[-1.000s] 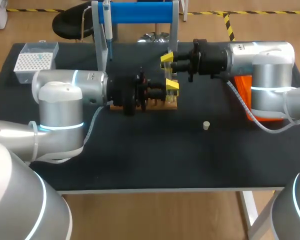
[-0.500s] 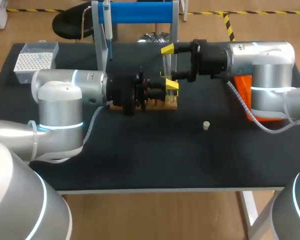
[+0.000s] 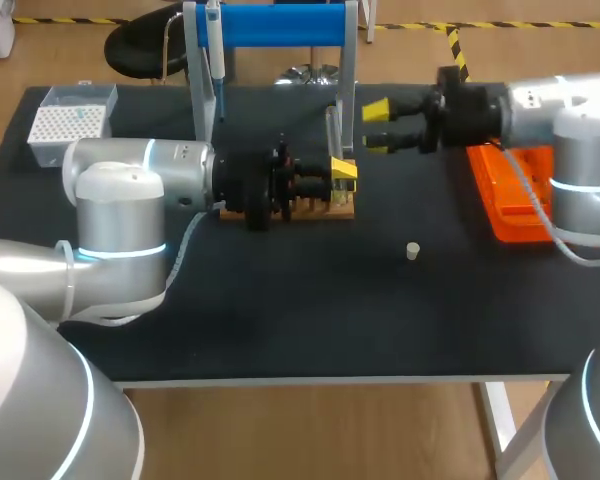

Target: Invert the test tube, pick up the pipette, mount the tip to pipette, aspirate from beaker and dispense into the tube, eject the tip, return the pipette, and cap with the stopper.

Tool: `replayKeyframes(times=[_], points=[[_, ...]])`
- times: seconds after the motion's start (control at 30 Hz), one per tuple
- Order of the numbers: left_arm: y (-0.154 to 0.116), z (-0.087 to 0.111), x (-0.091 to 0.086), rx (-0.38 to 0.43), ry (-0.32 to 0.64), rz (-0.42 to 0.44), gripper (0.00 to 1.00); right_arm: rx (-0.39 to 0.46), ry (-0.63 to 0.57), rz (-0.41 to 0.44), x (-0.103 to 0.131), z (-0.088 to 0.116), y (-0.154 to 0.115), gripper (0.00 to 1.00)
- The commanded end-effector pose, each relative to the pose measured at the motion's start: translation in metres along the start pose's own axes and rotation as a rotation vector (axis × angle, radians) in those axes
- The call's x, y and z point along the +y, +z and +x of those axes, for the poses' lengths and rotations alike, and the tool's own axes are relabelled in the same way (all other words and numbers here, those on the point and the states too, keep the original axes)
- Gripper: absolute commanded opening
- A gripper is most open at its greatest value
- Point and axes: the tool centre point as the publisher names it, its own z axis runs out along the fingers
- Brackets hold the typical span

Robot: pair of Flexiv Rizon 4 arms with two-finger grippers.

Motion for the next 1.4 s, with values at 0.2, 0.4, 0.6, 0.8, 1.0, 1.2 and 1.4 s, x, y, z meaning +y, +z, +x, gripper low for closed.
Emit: replayKeyframes(times=[0.2,0.4,0.6,0.8,1.0,1.2,1.4], points=[[0.001,0.0,0.001,-0.001,0.002,0.0,0.0,-0.348,-0.786,-0.125,-0.022,-0.011,-0.036,1.0],[0.001,0.0,0.001,-0.001,0.002,0.0,0.0,-0.371,-0.881,-0.112,-0.023,-0.018,-0.04,1.0],[0.001,0.0,0.001,-0.001,0.002,0.0,0.0,-0.375,-0.909,-0.087,-0.024,-0.022,-0.039,1.0],[0.001,0.0,0.001,-0.001,0.002,0.0,0.0,-0.379,-0.905,-0.073,-0.026,-0.026,-0.038,1.0],[0.001,0.0,0.001,-0.001,0.002,0.0,0.0,-0.38,-0.902,-0.057,-0.029,-0.027,-0.034,1.0],[0.001,0.0,0.001,-0.001,0.002,0.0,0.0,-0.389,-0.888,-0.05,-0.03,-0.031,-0.029,1.0],[0.001,0.0,0.001,-0.001,0.002,0.0,0.0,-0.413,-0.898,-0.04,-0.032,-0.034,-0.027,1.0]])
